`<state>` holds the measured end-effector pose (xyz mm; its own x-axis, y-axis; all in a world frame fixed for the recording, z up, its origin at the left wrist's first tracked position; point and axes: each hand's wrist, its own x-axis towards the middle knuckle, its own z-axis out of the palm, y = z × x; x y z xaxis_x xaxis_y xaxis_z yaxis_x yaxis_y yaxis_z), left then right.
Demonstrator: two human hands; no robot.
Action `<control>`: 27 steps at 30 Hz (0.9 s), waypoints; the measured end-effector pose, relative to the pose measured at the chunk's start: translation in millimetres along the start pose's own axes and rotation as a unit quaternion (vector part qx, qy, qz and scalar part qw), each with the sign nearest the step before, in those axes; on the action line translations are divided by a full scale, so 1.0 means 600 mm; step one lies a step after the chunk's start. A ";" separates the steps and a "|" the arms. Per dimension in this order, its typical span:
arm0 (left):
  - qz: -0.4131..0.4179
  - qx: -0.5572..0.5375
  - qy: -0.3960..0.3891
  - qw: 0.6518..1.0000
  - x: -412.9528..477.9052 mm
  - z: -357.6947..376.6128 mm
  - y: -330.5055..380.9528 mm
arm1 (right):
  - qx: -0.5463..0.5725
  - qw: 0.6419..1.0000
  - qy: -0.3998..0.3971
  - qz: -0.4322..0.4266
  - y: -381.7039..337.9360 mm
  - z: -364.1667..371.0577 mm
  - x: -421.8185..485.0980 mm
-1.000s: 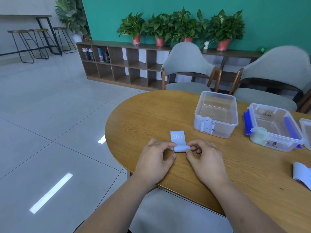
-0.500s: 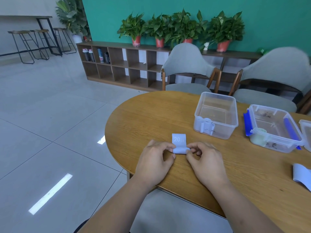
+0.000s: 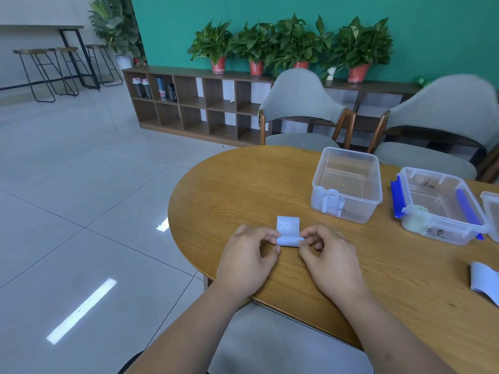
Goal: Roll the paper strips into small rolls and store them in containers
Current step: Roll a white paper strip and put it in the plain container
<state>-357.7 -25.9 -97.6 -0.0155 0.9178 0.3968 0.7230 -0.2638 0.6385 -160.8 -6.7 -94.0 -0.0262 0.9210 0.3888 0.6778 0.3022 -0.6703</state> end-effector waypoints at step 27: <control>-0.014 -0.011 -0.013 1.000 0.001 -0.003 0.000 | 0.026 1.000 0.003 0.004 0.003 0.001 0.000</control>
<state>-358.7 -25.8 -96.0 -0.0172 0.9324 0.3610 0.7078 -0.2436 0.6631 -160.2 -6.2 -95.5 -0.0168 0.9218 0.3873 0.6389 0.3079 -0.7050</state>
